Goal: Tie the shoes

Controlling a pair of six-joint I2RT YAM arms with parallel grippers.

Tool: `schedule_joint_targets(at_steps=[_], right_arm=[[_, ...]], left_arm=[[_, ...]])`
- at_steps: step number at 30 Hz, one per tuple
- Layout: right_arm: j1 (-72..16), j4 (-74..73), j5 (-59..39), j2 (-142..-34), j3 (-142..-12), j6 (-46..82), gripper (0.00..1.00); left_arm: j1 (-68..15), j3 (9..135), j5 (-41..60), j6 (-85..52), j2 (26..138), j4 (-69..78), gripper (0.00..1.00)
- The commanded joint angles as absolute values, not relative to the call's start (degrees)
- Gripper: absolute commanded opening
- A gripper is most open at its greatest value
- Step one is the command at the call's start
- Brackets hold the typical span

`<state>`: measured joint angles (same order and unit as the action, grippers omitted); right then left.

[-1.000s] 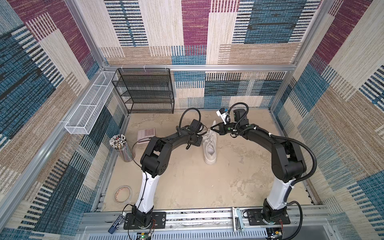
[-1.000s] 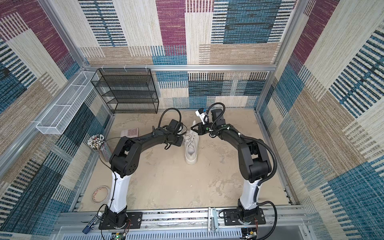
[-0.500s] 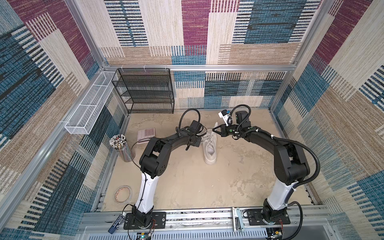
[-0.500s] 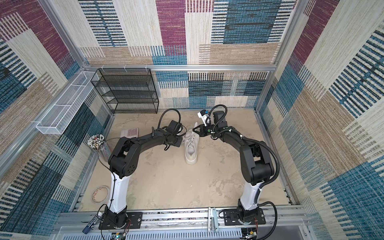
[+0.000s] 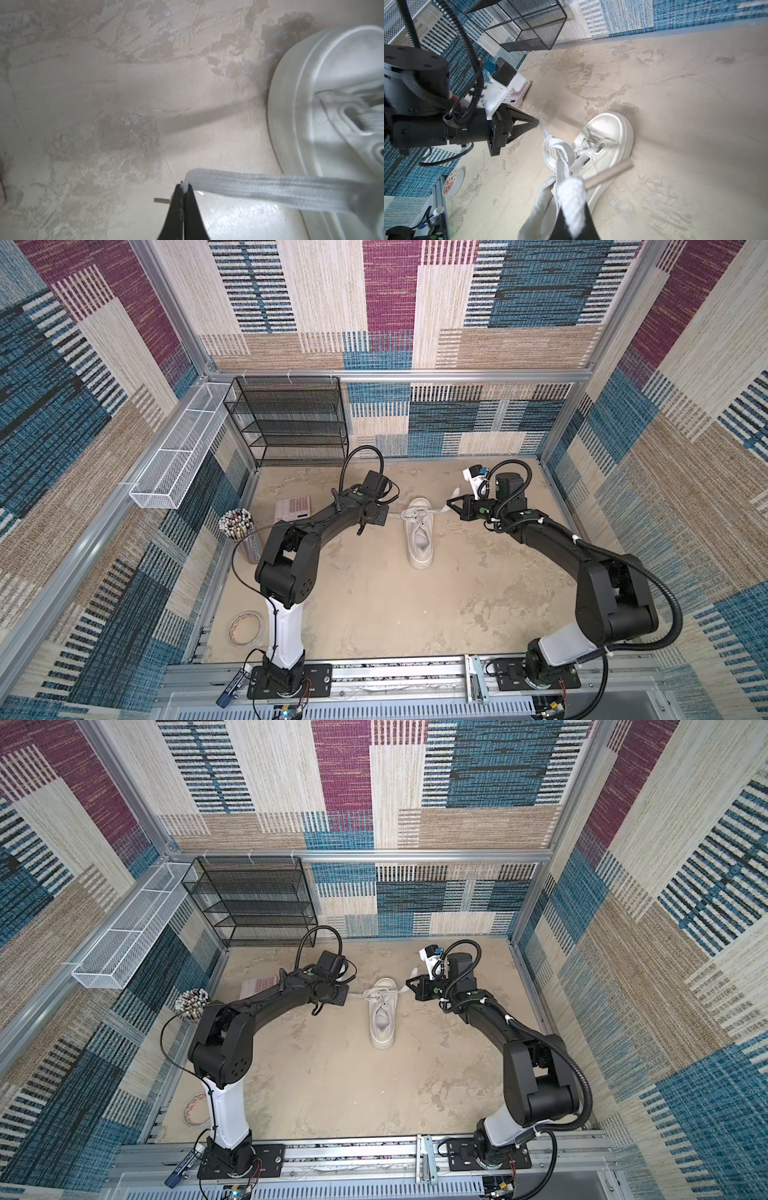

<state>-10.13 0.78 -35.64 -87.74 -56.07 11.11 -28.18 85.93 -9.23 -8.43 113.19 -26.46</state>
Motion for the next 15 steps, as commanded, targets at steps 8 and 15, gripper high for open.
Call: schedule_joint_targets(at_steps=[8,15], right_arm=[[-6.38,0.6,-21.58,-78.89,-47.99,16.09,0.0],[-2.63,2.81,-11.86,-75.79,-44.1,23.69,0.0]], left_arm=[[-27.56,85.95,-11.24,-7.99,109.63,-27.71,0.0],[-27.58,85.57,-12.14,-7.61,108.1,-28.92,0.0]])
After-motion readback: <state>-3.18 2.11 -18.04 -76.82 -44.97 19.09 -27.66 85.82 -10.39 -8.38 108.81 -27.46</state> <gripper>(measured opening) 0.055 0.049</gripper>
